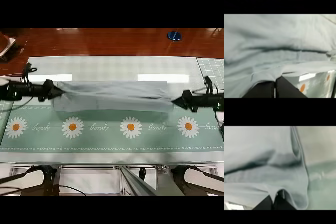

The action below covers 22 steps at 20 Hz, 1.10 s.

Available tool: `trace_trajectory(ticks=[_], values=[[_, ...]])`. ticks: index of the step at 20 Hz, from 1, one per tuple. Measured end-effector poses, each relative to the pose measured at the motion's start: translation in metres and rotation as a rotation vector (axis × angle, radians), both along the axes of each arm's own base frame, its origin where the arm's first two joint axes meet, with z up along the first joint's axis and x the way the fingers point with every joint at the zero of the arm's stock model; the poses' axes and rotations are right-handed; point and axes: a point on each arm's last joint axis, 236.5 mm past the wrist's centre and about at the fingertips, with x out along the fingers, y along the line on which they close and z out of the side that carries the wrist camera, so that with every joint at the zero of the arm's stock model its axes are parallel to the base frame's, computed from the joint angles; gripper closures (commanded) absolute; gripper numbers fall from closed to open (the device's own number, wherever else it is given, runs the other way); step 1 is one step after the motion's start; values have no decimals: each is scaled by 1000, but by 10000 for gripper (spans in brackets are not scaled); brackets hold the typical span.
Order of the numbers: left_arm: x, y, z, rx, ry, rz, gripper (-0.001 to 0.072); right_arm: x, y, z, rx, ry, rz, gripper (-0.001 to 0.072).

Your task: Fold the shirts.

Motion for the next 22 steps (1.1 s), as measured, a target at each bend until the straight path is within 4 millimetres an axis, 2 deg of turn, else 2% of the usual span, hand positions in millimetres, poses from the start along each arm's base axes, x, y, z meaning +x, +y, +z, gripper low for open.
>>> trace_trajectory(ticks=[2, 5, 9, 10, 11, 12, 15, 17, 19, 22], values=[[25, 0, -4, -11, 12, -2, 691, 30, 1, 5, -19, -26, 14, 685], [53, -1, -17, -31, 46, -10, 691, 68, 2, 7, -30, -48, 23, 685], [77, 0, -38, -39, 87, -10, 691, 105, 2, -1, -27, -53, 24, 685], [79, 0, -43, -41, 99, -12, 678, 112, 3, -5, -25, -51, 24, 666], [81, 0, -49, -40, 107, -14, 494, 116, 4, -9, -24, -48, 25, 516], [83, 0, -55, -36, 113, -16, 187, 122, 5, -13, -24, -47, 21, 304], [85, 3, -58, -35, 119, -30, 198, 132, 2, -19, -26, -54, -1, 300], [85, 21, -50, -6, 117, -45, 199, 134, -10, -12, -18, -62, -19, 300], [76, 52, -38, 65, 131, -46, 199, 130, -35, -1, -22, -69, -49, 301], [58, 100, -11, 185, 110, 10, 198, 109, -74, 6, -59, -34, -73, 301]])
